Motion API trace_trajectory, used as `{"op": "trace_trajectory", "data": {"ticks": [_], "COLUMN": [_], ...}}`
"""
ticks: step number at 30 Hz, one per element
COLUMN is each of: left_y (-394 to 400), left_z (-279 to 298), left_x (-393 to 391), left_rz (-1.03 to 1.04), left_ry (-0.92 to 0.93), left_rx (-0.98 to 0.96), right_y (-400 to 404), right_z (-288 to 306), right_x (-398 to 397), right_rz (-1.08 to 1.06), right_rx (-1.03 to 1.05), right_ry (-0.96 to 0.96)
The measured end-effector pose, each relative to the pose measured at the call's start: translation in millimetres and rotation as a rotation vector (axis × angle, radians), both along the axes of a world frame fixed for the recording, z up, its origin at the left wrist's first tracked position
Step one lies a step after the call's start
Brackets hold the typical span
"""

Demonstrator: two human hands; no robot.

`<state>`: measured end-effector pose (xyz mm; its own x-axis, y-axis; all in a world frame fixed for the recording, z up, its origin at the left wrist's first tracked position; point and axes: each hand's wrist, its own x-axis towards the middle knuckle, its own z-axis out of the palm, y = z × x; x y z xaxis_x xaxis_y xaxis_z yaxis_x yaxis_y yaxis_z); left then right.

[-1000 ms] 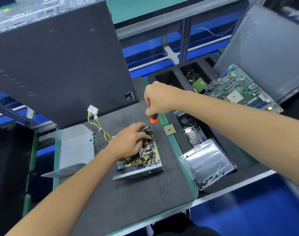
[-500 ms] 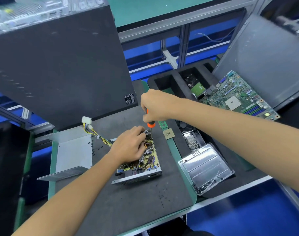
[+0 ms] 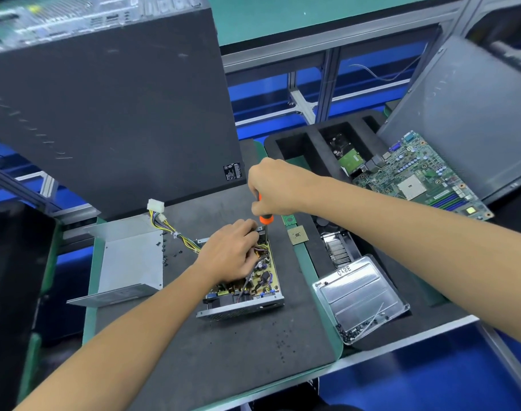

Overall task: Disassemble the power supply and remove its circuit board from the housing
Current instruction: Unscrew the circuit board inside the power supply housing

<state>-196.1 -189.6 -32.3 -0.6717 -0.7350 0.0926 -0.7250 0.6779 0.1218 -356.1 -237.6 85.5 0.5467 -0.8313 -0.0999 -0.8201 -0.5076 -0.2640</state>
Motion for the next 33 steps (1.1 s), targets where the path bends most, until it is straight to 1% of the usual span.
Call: {"op": "trace_trajectory", "data": {"ticks": [9, 16, 33], "left_y": [0.4, 0.9, 0.7], "left_z": [-0.5, -0.1, -2.3], "left_x": [1.8, 1.3, 2.5], "left_rz": [0.007, 0.013, 0.003], "left_ry": [0.04, 0.01, 0.028], "left_rx": [-0.009, 0.0, -0.018], "right_y": [0.3, -3.9, -2.9], "right_z": [-4.1, -5.2, -5.6], "right_x": [3.3, 2.3, 3.1], "right_rz": [0.062, 0.047, 0.049], "right_rx": [-0.023, -0.02, -0.016], "right_ry": [0.004, 0.027, 0.042]}}
